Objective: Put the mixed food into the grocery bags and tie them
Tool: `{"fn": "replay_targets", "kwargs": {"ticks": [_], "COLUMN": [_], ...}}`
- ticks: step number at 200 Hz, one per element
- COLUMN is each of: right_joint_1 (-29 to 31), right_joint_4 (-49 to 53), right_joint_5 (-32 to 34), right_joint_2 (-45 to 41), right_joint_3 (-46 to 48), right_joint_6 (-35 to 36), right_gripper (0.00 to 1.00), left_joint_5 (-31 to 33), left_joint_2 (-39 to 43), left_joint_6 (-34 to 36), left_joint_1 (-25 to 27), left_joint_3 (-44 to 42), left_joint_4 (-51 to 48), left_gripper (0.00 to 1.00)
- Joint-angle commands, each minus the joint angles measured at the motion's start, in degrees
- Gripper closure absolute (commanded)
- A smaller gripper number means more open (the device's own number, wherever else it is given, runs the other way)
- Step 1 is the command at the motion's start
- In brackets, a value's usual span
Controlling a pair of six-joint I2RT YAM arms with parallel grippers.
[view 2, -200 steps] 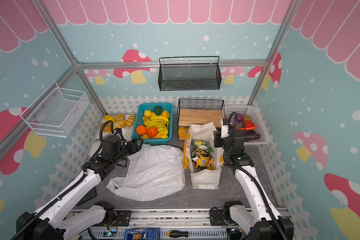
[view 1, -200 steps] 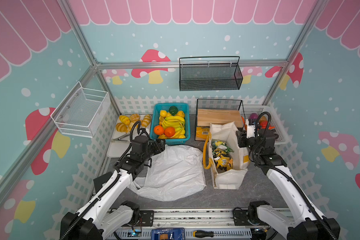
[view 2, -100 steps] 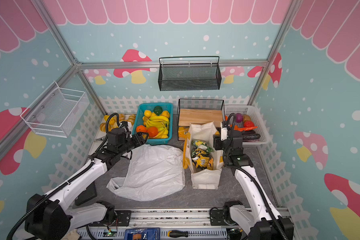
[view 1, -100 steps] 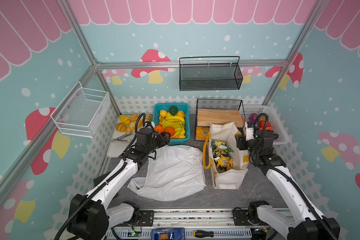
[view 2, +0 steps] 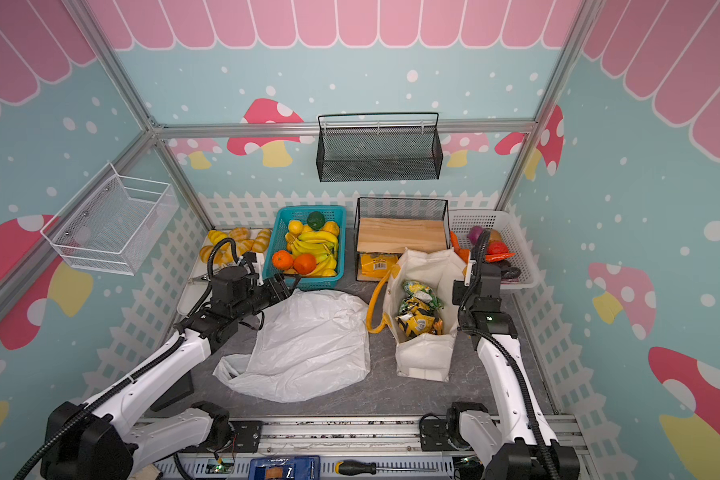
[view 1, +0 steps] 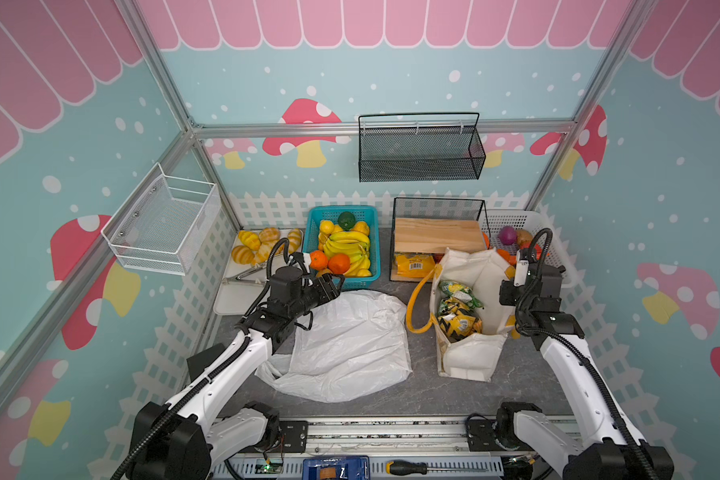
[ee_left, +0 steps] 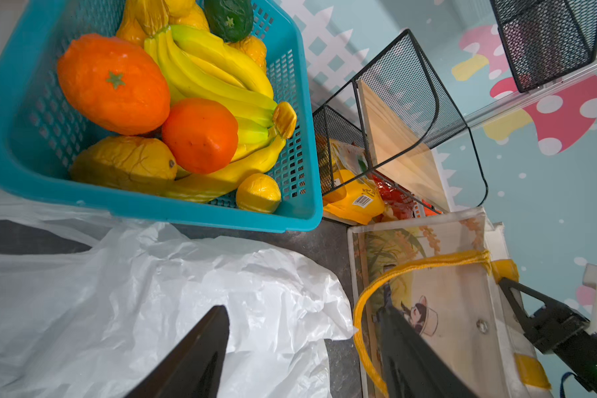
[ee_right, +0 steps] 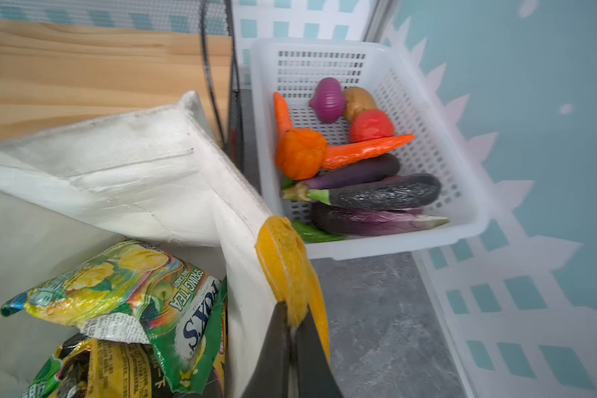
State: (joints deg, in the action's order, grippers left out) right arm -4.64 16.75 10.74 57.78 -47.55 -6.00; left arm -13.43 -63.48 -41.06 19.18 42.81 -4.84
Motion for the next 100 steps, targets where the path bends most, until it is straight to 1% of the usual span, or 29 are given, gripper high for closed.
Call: {"fn": "replay_targets", "kwargs": {"ticks": [1,34,41,51,59,68,80,87,100], "right_joint_1": [-2.51,-6.29,-6.62,-6.7,-6.75,-6.71,-6.7,-6.53,-5.87], "right_joint_4": [-3.27,-5.09,-5.27,-5.86,-6.18,-6.21,-6.02,-6.27,-7.6], "right_joint_5": [5.94,6.56,7.14,6.92,6.26,5.66,3.38,1.51,-2.44], "right_joint_2": [1.77,8.06,8.99,9.83,10.13,10.03,8.75,7.35,4.05], "right_joint_3": [-3.32,-6.41,-7.2,-7.93,-8.3,-8.64,-9.04,-9.01,-8.54], "right_joint_6": [2.27,2.44,2.32,2.11,1.85,1.51,1.28,1.2,1.24], "right_gripper": [0.96,0.95,0.93,0.88,0.8,0.66,0.51,0.45,0.37], "left_joint_5": [-2.13,-1.46,-0.88,0.61,2.28,4.7,8.01,10.12,11.39], "left_joint_2": [1.33,1.9,2.13,2.35,2.41,2.46,2.65,2.82,3.34], "left_joint_6": [-2.23,-1.37,-0.67,0.49,1.65,3.29,5.07,5.58,6.2], "left_joint_1": [0.75,0.9,0.95,0.9,0.95,0.72,0.09,-0.73,-3.05], "left_joint_3": [-1.74,-2.25,-2.1,-1.82,-1.42,-0.9,-0.21,-0.05,-0.16], "left_joint_4": [2.4,1.28,0.51,-1.3,-3.41,-6.49,-11.22,-13.88,-17.29], "left_gripper": [0.29,0.28,0.28,0.27,0.27,0.26,0.24,0.23,0.22]}}
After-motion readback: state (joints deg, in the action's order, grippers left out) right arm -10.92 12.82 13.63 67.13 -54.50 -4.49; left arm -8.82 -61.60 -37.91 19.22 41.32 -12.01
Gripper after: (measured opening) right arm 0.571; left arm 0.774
